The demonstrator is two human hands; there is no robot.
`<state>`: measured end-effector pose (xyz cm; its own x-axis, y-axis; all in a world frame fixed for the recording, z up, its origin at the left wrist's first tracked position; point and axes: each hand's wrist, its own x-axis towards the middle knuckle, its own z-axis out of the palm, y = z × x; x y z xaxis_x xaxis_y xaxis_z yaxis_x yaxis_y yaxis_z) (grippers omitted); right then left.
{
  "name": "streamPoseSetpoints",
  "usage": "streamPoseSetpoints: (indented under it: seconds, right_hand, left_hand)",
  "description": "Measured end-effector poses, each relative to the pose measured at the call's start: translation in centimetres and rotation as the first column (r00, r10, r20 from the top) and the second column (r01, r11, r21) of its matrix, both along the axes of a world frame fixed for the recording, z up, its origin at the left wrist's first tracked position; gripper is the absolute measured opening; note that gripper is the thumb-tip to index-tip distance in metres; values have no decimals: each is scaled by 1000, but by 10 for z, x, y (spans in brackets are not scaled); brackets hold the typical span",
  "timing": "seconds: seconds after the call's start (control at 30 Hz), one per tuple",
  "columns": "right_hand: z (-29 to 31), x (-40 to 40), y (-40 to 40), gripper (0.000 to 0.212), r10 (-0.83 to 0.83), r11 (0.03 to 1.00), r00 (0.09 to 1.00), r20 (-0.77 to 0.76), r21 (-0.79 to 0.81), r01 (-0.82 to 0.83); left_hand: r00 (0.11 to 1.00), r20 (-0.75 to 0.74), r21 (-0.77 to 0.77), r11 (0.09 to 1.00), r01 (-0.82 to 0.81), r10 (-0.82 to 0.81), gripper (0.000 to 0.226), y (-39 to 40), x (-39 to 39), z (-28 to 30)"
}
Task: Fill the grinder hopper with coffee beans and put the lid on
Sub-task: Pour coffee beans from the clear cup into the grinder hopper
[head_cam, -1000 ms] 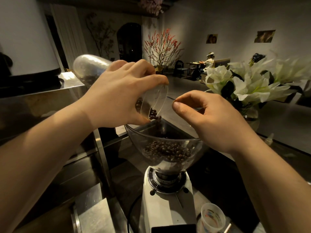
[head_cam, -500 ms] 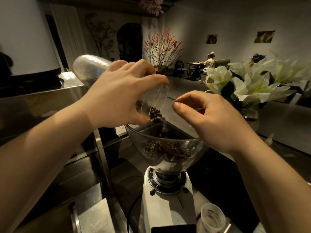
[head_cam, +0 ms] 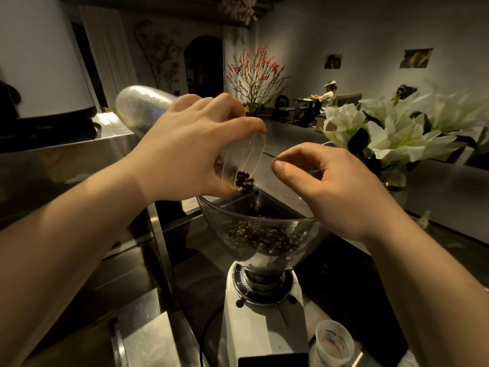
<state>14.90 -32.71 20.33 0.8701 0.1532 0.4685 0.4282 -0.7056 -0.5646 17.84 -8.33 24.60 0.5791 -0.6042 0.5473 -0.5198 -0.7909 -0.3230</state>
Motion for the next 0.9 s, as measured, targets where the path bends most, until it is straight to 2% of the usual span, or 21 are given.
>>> streamPoseSetpoints:
  seconds: [0.57, 0.9]
  right_hand:
    - [1, 0, 0, 48, 3, 1000, 1000, 7, -5, -3]
    - [0, 0, 0, 54, 2, 1000, 1000, 2, -4, -2]
  left_hand:
    - [1000, 10, -1, 1000, -8, 8, 95, 0, -1, 1]
    - [1000, 3, -9, 1000, 2, -2, 93, 0, 0, 0]
